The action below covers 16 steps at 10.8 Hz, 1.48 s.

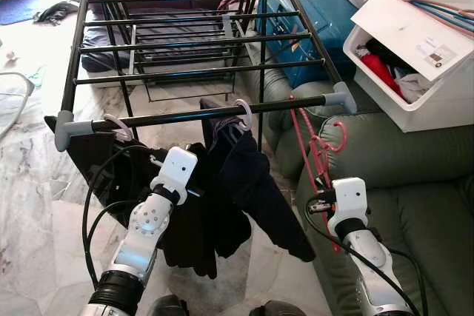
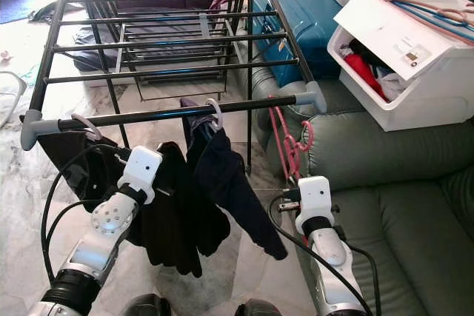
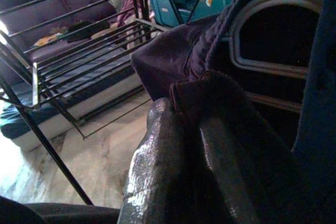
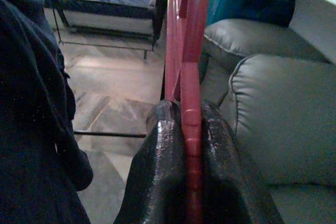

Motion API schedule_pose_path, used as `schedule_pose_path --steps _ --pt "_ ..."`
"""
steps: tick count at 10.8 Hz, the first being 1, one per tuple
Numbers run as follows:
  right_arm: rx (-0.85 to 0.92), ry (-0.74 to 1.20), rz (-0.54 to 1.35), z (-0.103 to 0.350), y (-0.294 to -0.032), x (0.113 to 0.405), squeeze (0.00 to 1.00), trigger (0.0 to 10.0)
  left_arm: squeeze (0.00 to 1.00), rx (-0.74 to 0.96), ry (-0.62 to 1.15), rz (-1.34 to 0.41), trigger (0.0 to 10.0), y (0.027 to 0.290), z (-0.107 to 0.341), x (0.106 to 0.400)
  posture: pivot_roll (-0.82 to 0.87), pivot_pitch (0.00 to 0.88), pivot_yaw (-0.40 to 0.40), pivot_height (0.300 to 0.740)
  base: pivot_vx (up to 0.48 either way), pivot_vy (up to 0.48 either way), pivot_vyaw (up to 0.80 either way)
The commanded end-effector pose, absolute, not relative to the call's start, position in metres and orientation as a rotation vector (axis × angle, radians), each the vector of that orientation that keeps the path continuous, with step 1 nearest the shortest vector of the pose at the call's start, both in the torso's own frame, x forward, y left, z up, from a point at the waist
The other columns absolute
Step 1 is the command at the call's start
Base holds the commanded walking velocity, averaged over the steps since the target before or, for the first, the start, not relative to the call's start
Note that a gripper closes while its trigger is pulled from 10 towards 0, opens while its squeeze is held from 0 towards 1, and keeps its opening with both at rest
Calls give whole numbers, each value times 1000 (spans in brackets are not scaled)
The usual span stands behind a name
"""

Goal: Hang hanger

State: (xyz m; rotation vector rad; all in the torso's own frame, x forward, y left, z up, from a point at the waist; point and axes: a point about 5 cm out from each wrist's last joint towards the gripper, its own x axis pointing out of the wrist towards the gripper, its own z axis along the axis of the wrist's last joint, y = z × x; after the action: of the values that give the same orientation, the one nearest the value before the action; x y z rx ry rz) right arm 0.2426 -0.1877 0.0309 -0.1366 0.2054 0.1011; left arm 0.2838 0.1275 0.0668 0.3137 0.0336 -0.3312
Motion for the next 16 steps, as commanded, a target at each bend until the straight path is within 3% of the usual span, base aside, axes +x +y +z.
schedule_pose_path --steps 1,16 --pt "-137 197 107 35 -188 246 0 10000 0 326 12 -339 10000 126 71 287 -80 0 -38 740 0 0 0" --pt "-123 164 82 45 -191 261 0 10000 0 319 17 -352 10000 124 70 286 -82 0 -35 740 -46 0 0"
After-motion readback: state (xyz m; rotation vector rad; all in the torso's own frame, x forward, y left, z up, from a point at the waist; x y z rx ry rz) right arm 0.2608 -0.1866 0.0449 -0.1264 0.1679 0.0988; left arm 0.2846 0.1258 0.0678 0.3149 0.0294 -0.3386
